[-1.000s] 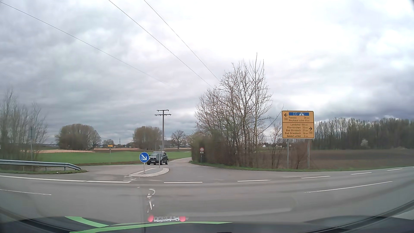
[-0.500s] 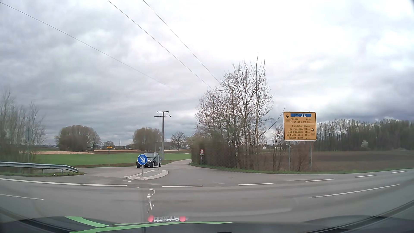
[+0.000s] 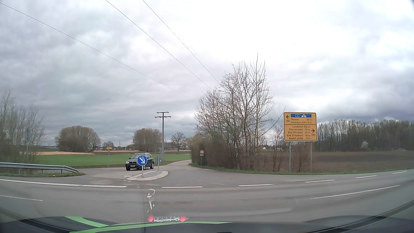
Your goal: Follow the waypoints while adhering to traffic rules and regulations
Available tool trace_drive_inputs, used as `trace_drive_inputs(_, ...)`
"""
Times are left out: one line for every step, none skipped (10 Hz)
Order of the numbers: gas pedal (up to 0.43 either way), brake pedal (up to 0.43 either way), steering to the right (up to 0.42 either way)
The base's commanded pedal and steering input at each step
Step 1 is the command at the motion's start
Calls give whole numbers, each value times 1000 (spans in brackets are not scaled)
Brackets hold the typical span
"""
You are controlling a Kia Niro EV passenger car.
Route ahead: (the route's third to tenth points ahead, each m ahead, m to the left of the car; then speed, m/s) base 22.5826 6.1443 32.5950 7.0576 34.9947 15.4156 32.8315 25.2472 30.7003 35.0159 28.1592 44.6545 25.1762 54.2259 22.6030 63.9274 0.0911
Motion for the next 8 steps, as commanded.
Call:
trace_drive_inputs(0, 207, 0)
trace_drive_inputs(0, 0, 0)
trace_drive_inputs(0, 0, 0)
trace_drive_inputs(20, 0, 1)
trace_drive_inputs(150, 0, 2)
trace_drive_inputs(220, 0, 3)
trace_drive_inputs(260, 0, 4)
trace_drive_inputs(268, 0, 4)
